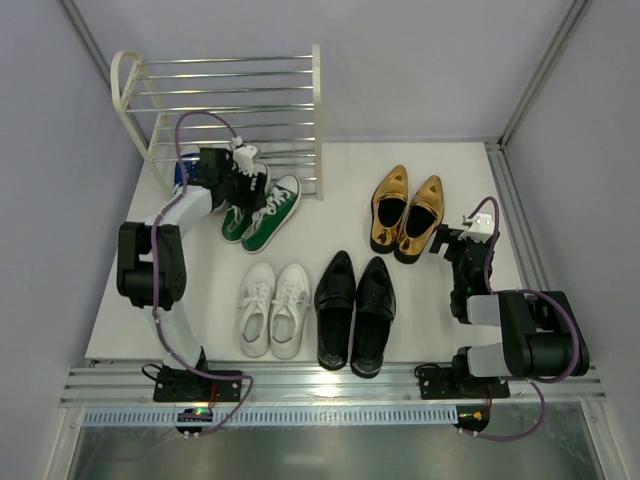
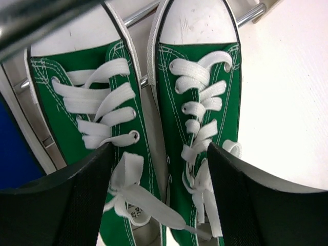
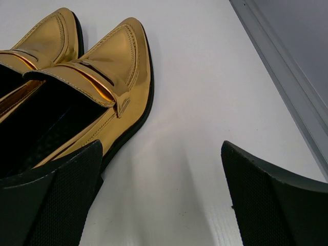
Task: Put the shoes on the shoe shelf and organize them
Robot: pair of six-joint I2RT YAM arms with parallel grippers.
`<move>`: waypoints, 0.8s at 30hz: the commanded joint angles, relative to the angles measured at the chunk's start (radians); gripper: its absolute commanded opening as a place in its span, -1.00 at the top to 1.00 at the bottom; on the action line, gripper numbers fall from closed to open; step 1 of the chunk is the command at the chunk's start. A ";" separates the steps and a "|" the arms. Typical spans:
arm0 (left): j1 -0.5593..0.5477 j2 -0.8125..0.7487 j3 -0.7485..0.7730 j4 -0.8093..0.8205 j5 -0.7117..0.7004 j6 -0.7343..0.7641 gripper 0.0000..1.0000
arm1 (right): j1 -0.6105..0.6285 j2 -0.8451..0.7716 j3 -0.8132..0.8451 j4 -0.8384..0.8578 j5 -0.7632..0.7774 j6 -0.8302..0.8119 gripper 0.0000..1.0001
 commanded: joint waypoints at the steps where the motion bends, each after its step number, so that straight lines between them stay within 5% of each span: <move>1: -0.003 -0.127 -0.066 0.151 -0.032 -0.004 -0.46 | 0.001 -0.007 0.006 0.076 0.000 -0.006 -0.95; 12: -0.005 -0.410 -0.510 0.438 -0.091 0.013 -0.53 | 0.001 -0.007 0.006 0.076 0.000 -0.007 -0.95; 24: -0.003 -0.275 -0.519 0.528 -0.055 0.068 -0.32 | 0.001 -0.007 0.005 0.076 0.000 -0.006 -0.95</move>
